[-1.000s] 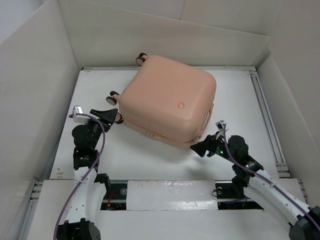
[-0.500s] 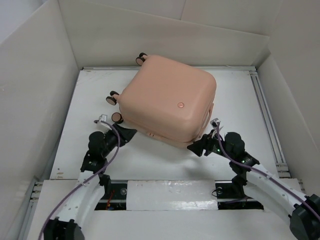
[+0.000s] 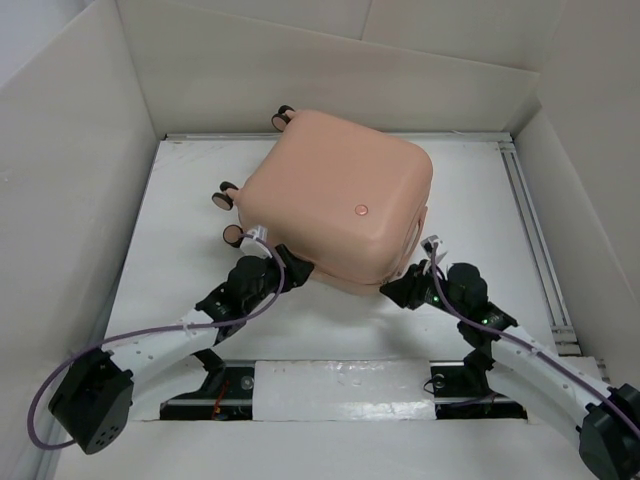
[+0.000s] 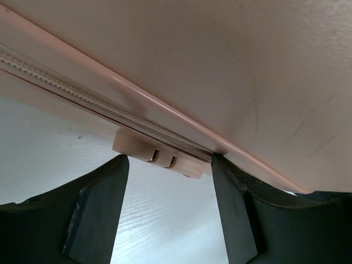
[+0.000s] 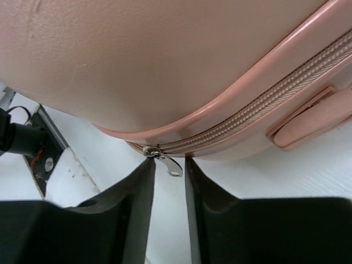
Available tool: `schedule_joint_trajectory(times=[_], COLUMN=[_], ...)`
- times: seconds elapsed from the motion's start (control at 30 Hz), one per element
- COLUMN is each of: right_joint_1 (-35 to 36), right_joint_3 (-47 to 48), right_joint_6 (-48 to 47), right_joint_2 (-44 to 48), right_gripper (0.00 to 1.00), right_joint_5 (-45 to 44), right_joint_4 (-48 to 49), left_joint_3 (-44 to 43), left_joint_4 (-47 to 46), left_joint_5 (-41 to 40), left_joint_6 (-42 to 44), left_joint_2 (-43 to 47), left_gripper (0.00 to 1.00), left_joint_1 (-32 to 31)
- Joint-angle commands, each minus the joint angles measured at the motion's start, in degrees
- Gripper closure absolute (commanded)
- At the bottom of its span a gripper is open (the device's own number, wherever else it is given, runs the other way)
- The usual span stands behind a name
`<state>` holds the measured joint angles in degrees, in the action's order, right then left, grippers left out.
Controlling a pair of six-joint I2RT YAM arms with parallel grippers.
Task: Pack the luggage
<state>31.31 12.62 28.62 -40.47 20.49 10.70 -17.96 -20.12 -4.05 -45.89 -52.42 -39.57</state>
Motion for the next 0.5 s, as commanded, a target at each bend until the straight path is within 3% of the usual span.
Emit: schedule_joint_trajectory(times=[0.0,0.27,0.47], right_joint_1=[0.95,2.88,11.12], right_joint_3=[1.79,1.26,3.81], right_joint_6=[0.99,3.63,7.06], right_joint_2=[0.57,1.62,1.62], right_gripper=[0.69,1.0,1.0], right_joint_5=[-0.45,-1.59,-6.76], right_joint_4=[10.21,10.83,7.42], left_joint_3=[-0.94,0.9,1.61], left_joint_4=[-5.37,-13.36,-21.36], left_joint_5=[-3.68,-3.77,-1.04], left_joint_6=[-0.08,0.45,-0.96], left_joint_2=[-2.68,-9.09,-12.88], left_gripper=[0.43,0.61,0.88], left_joint_1=[0.72,2.13,1.26])
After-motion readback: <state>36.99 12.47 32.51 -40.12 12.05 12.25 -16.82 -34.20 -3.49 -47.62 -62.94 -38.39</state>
